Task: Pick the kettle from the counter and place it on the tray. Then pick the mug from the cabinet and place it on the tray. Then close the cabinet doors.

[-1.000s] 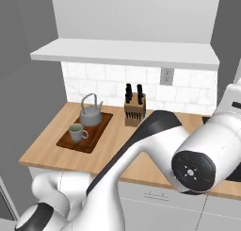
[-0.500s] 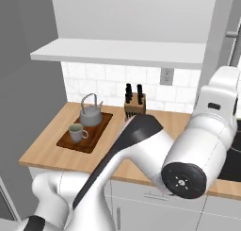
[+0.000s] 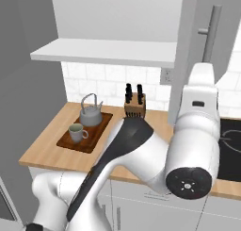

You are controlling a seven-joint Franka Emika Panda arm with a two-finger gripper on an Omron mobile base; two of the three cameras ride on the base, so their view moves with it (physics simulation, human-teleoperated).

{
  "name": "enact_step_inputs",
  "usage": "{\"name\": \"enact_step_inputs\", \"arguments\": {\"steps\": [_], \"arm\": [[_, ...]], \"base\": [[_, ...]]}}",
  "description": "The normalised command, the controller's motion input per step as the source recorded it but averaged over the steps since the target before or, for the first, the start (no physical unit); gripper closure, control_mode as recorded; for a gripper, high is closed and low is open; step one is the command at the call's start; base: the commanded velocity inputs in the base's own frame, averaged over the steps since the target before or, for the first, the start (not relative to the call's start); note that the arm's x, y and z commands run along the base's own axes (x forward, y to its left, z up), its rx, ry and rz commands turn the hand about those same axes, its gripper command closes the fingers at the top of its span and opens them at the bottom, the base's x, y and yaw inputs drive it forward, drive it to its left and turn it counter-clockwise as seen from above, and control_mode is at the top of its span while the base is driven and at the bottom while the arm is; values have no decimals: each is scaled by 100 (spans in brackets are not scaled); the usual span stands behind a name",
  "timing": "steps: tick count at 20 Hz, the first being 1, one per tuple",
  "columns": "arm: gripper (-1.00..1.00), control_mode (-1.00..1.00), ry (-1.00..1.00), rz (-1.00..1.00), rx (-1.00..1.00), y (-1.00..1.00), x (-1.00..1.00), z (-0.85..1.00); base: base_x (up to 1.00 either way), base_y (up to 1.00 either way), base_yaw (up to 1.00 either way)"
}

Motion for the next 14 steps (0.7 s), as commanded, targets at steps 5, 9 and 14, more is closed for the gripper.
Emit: {"name": "enact_step_inputs", "arguments": {"steps": [5,9,14], "arm": [[-100,-100,0,20,-6,47,34,0],[-100,-100,0,18,-6,50,40,0],[-100,-100,0,16,-5,50,44,0]], "base": [[0,0,0],[0,0,0],[0,0,0]]}}
